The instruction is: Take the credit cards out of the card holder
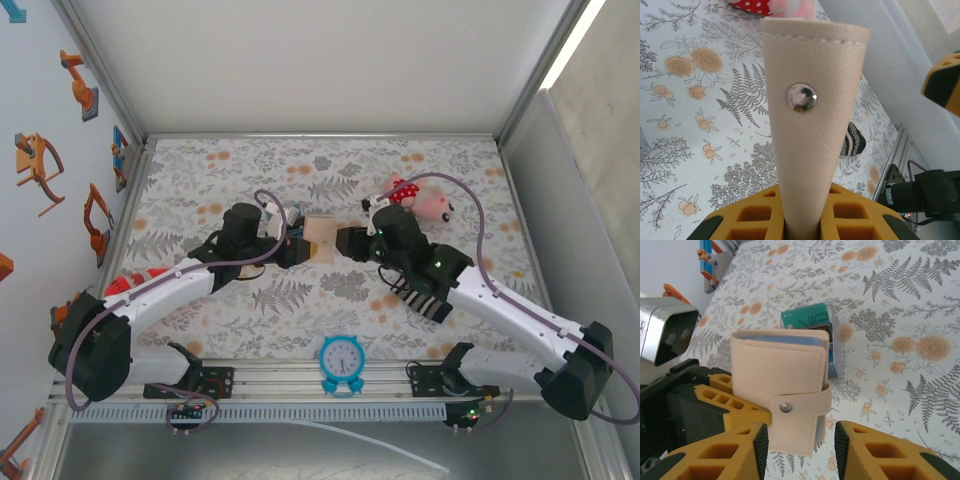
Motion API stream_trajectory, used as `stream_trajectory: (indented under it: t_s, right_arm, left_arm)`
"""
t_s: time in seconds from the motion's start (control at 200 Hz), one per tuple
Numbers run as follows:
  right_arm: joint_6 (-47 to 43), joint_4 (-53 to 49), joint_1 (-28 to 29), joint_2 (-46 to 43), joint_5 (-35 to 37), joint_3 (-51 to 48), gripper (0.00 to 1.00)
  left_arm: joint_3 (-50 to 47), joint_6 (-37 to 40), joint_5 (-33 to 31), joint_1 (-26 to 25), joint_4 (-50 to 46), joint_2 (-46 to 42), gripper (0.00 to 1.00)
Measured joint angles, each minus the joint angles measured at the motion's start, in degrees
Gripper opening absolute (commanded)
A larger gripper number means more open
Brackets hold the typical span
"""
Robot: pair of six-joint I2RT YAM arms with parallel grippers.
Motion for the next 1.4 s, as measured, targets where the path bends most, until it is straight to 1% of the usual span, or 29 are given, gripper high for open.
stream_trajectory:
  t_s: [0.1,0.24,0.436,0.691,0.796,0.912,1.012,1.092,1.202,1.397]
  right_arm:
    - [0.4,-2.3,1.9,3.4,1.9,3.1,0.37]
    - [0.8,-3.9,2.3,7.1,2.7,5.9,0.36]
    - [0.8,-4.4,2.6,10.6,2.6,6.9,0.36]
    - [0.8,-4.1,2.6,13.0,2.0,7.7,0.36]
    - [0.6,-4.0,2.6,13.4,2.0,7.7,0.38]
    - [0.1,-3.7,2.6,13.5,2.0,7.7,0.45]
    - [-0.3,-3.7,2.6,13.6,2.1,7.7,0.44]
    - [-0.4,-3.7,2.6,13.6,2.3,7.7,0.42]
    - [-0.6,-3.7,2.6,13.9,2.9,7.7,0.36]
    - [-0.6,-3.1,3.1,14.1,4.0,7.7,0.17]
  left_arm:
    - [0.0,-0.1,-0.1,0.0,0.6,0.6,0.05]
    - [0.0,-0.5,-0.1,0.0,1.7,0.7,0.05]
    - [0.0,-1.1,0.2,0.0,2.7,0.7,0.05]
    - [0.0,-1.6,1.6,0.0,3.8,0.8,0.04]
    - [0.0,-1.7,2.1,0.0,4.0,0.9,0.04]
    - [0.0,-2.0,2.3,0.0,4.3,1.1,0.04]
    - [0.0,-2.1,2.4,0.0,4.3,1.1,0.04]
    - [0.0,-2.3,2.4,0.0,4.3,1.2,0.04]
    - [0.0,-2.4,2.5,0.0,4.3,1.2,0.04]
    - [0.0,-2.5,2.5,0.0,4.3,1.2,0.03]
